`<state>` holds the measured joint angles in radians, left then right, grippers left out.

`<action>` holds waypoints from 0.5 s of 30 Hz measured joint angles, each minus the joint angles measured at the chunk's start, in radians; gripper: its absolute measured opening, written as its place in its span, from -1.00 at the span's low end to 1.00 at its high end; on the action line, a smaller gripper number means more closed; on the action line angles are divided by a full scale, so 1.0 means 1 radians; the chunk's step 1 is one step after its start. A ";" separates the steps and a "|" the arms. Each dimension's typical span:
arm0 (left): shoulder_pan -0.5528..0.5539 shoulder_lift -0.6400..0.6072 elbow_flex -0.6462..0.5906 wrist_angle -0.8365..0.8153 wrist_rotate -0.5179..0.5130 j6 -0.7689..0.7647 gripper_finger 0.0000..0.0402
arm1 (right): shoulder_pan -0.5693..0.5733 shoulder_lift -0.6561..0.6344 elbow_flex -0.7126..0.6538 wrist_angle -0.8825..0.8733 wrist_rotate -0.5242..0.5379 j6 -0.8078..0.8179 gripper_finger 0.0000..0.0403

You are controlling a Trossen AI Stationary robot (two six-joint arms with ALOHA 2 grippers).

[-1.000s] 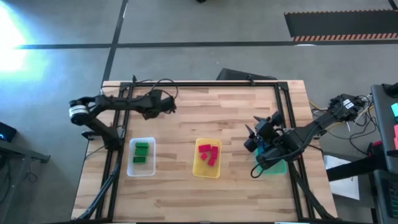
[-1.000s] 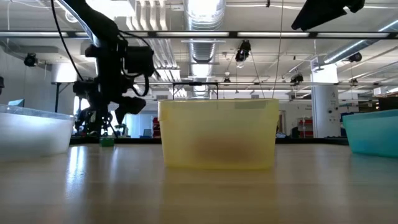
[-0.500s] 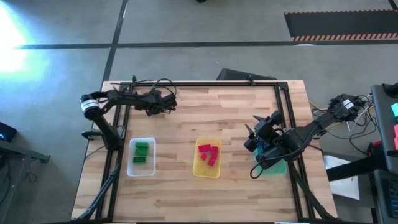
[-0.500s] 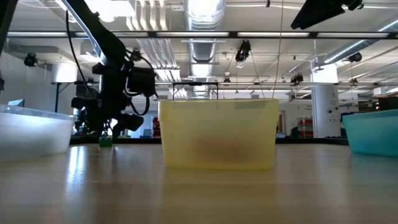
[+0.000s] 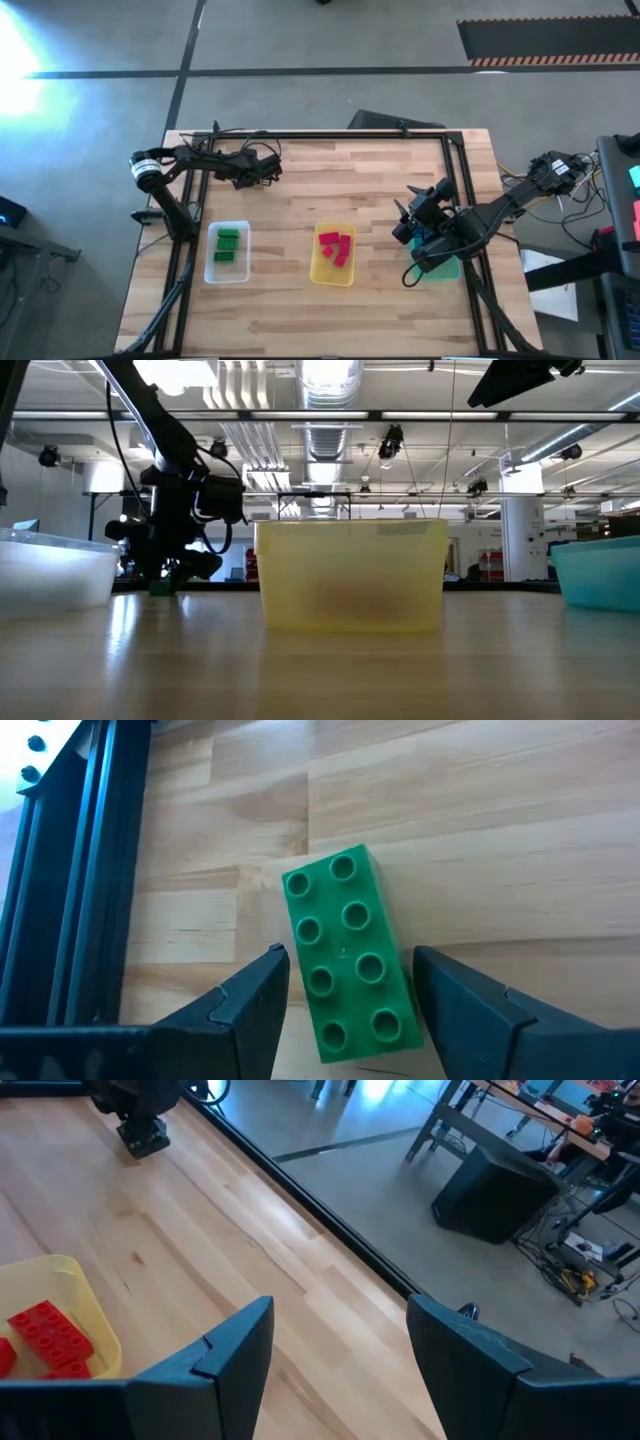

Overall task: Sort & place blocks by color
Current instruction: Put the green game piece into the transparent bin

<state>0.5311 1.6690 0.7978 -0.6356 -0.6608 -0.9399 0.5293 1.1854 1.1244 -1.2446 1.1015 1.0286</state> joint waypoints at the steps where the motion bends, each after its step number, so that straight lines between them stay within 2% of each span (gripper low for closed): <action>1: 0.000 -0.001 -0.007 0.005 -0.002 -0.001 -0.01 | 0.000 0.000 0.000 0.000 0.000 0.000 0.09; 6: -0.002 -0.003 -0.023 0.009 -0.004 0.003 -0.06 | 0.000 0.000 0.000 0.001 0.000 0.000 0.09; 12: -0.002 -0.004 -0.024 -0.004 -0.005 0.010 -0.40 | 0.000 0.000 -0.001 0.002 0.000 0.000 0.09; 15: -0.002 -0.004 -0.024 -0.005 -0.006 0.010 -0.42 | 0.000 0.000 -0.007 0.003 0.000 0.000 0.09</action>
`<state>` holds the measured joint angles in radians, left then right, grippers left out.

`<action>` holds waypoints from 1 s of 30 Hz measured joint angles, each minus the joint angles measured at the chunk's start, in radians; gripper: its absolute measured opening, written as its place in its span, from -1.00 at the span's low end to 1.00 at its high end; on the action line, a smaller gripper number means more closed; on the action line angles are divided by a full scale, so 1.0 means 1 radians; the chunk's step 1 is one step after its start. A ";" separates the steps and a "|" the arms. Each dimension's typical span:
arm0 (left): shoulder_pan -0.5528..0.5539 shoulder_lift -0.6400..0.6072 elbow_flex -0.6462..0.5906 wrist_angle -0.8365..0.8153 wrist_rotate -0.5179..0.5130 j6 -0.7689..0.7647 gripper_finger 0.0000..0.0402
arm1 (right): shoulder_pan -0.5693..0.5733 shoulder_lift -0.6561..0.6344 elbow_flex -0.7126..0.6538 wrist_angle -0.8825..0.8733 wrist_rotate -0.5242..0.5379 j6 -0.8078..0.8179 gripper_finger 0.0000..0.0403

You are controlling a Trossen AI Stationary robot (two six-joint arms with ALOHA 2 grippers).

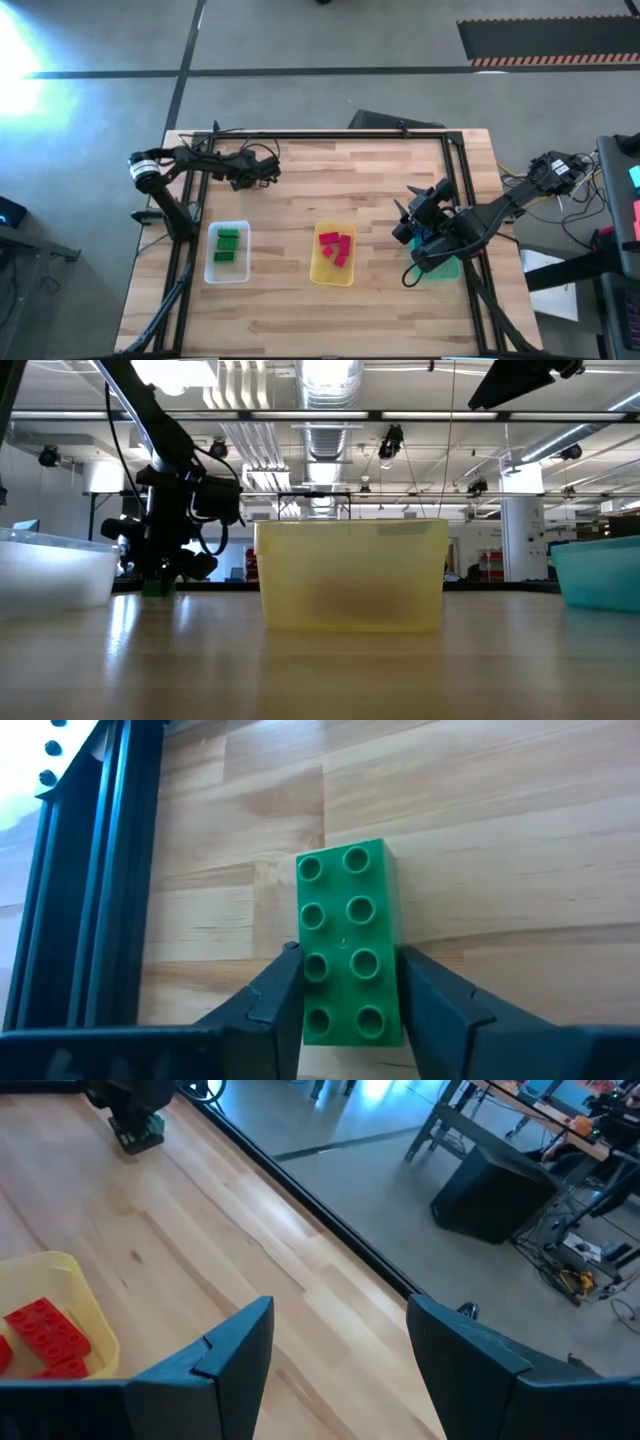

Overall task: Sort & place blocks by color
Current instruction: Put the green game piece into the transparent bin

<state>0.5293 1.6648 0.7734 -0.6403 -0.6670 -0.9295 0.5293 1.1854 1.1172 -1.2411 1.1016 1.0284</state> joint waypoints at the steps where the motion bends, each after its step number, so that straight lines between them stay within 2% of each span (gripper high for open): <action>1: 0.000 -0.003 -0.001 0.000 0.001 0.000 -0.42 | 0.000 0.000 -0.004 0.001 0.000 0.001 0.09; 11: -0.082 -0.137 0.055 -0.009 0.020 0.130 -0.42 | 0.000 0.000 -0.044 0.003 -0.001 0.052 0.09; 14: -0.136 -0.199 0.082 -0.006 0.019 0.249 -0.42 | 0.000 0.000 -0.044 0.005 -0.001 0.051 0.09; 16: -0.187 -0.240 0.098 -0.006 0.040 0.381 -0.42 | 0.000 0.000 -0.044 0.004 -0.001 0.049 0.09; 20: -0.342 -0.322 0.124 -0.005 0.204 0.657 -0.42 | 0.000 0.000 -0.044 0.005 0.000 0.047 0.09; 24: -0.543 -0.391 0.130 -0.048 0.369 0.805 -0.42 | 0.000 0.000 -0.044 0.005 0.000 0.044 0.09; 27: -0.695 -0.435 0.129 -0.159 0.399 0.791 -0.42 | 0.000 0.000 -0.045 0.005 0.001 0.033 0.09; 30: -0.826 -0.463 0.116 -0.272 0.397 0.644 -0.42 | 0.000 0.000 -0.045 0.005 0.001 0.033 0.09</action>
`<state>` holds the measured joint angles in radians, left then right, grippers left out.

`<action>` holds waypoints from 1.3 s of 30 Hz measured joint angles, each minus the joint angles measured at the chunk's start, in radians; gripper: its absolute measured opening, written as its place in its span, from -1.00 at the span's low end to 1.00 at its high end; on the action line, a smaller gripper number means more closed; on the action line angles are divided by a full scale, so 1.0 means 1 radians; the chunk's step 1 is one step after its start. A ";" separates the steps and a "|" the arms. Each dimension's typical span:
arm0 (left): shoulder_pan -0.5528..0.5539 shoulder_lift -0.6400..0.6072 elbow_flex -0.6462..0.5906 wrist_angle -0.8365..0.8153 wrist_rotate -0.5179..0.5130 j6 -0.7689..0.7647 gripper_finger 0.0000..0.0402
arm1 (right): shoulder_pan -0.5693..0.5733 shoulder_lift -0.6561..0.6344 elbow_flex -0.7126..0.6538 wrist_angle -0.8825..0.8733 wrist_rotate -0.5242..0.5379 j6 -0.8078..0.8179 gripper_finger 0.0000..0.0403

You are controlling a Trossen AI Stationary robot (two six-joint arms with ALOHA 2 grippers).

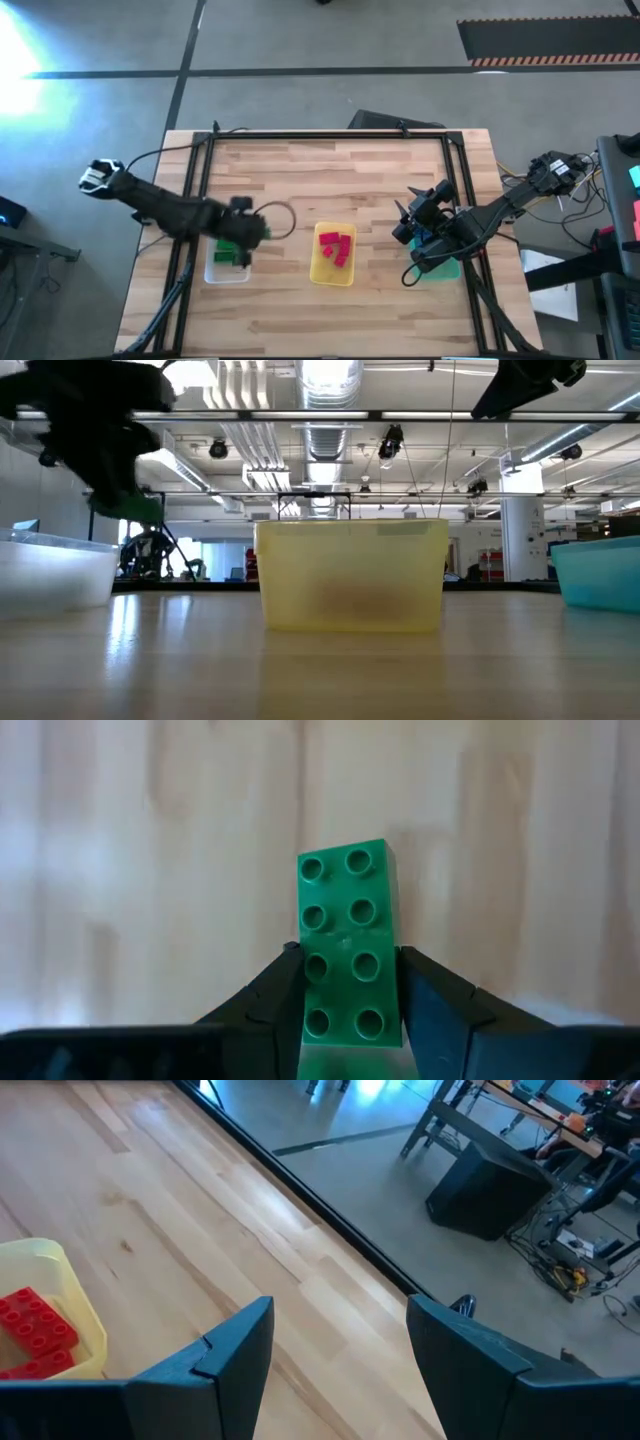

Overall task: Sort & place blocks by color
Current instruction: Put the green game piece into the transparent bin

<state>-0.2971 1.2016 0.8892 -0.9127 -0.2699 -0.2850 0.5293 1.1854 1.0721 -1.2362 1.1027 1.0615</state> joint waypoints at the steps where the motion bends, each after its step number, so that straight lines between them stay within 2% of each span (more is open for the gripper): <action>1: -0.035 -0.001 -0.002 -0.039 0.000 -0.083 -0.42 | 0.000 0.000 0.000 0.000 0.000 0.000 0.09; 4: -0.106 0.002 -0.006 -0.162 0.007 -0.318 -0.38 | 0.000 0.000 -0.002 0.000 0.000 -0.001 0.09; 6: -0.145 0.002 -0.006 -0.193 0.048 -0.426 -0.38 | 0.000 0.000 -0.002 0.000 0.000 -0.007 0.09; 11: -0.204 -0.001 0.026 -0.196 0.137 -0.554 -0.37 | 0.000 0.000 -0.002 0.000 0.000 -0.015 0.09; 16: -0.229 -0.002 0.053 -0.207 0.272 -0.684 -0.36 | 0.000 0.000 -0.002 0.000 0.000 -0.031 0.09; 19: -0.229 -0.003 0.056 -0.218 0.342 -0.816 -0.36 | 0.000 0.000 -0.002 0.000 0.000 -0.033 0.09; 26: -0.219 0.007 0.046 -0.352 0.348 -1.121 -0.36 | 0.000 0.000 -0.002 0.000 0.000 -0.041 0.09; 33: -0.154 0.051 0.043 -0.343 0.335 -1.202 -0.35 | 0.000 0.000 -0.002 -0.001 -0.001 -0.052 0.09; 39: -0.098 0.110 0.043 -0.344 0.313 -1.182 -0.35 | 0.000 0.000 -0.002 -0.001 0.000 -0.067 0.09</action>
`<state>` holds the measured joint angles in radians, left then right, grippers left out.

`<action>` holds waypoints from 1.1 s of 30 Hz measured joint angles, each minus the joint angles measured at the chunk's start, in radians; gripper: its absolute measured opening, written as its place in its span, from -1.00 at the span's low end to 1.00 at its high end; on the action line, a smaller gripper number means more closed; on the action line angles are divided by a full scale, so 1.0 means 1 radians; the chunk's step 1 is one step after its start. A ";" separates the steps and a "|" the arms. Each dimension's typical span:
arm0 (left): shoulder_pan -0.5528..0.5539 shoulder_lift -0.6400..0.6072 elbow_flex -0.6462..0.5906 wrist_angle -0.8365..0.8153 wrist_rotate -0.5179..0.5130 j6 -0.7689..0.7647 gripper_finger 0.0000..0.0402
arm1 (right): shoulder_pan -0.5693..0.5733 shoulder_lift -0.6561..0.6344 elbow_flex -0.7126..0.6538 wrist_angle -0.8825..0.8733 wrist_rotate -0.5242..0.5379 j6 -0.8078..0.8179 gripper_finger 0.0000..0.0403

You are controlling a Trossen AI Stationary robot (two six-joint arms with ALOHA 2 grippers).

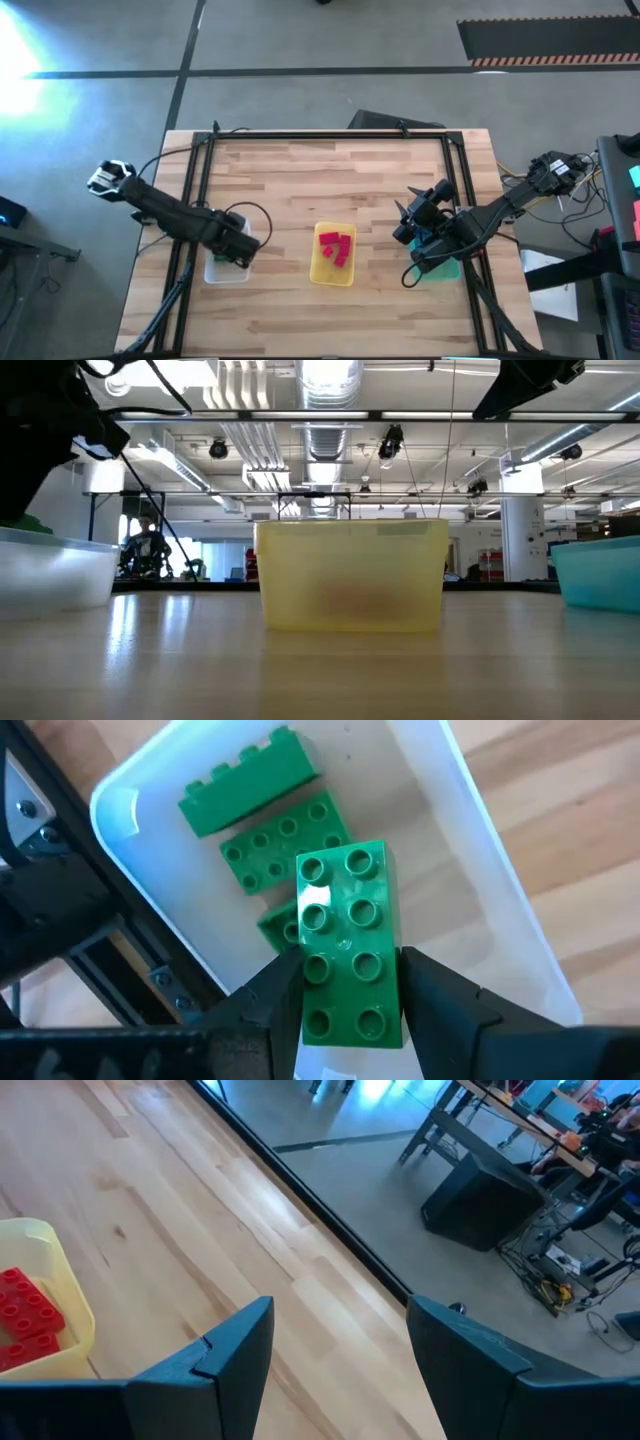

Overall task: Sort & place blocks by color
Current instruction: Put the green game piece into the transparent bin, then return to Home Position

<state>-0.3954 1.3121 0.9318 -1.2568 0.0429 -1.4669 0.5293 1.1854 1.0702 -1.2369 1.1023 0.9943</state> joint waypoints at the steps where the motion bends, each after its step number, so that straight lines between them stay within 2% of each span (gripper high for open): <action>1: 0.006 0.007 0.001 0.000 -0.004 0.004 -0.35 | 0.000 0.000 0.000 0.000 0.000 -0.001 0.09; 5: 0.028 0.022 0.001 0.008 -0.052 0.007 -0.35 | 0.000 0.000 0.000 0.000 0.000 -0.015 0.09; 12: 0.042 0.047 0.000 0.012 -0.060 0.007 -0.33 | 0.000 0.000 0.000 0.000 0.000 -0.028 0.09; 24: 0.042 0.048 0.000 0.020 -0.081 0.017 0.18 | 0.000 0.000 0.000 0.000 0.001 -0.038 0.09; 29: 0.042 0.048 0.001 0.023 -0.081 0.047 0.27 | 0.000 0.000 0.000 0.000 0.024 -0.040 0.09; 33: 0.042 0.048 0.002 0.055 -0.083 0.146 0.28 | 0.000 0.000 0.000 0.000 0.024 -0.040 0.09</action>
<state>-0.3534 1.3598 0.9333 -1.2019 -0.0403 -1.3208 0.5296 1.1854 1.0702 -1.2369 1.1263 0.9546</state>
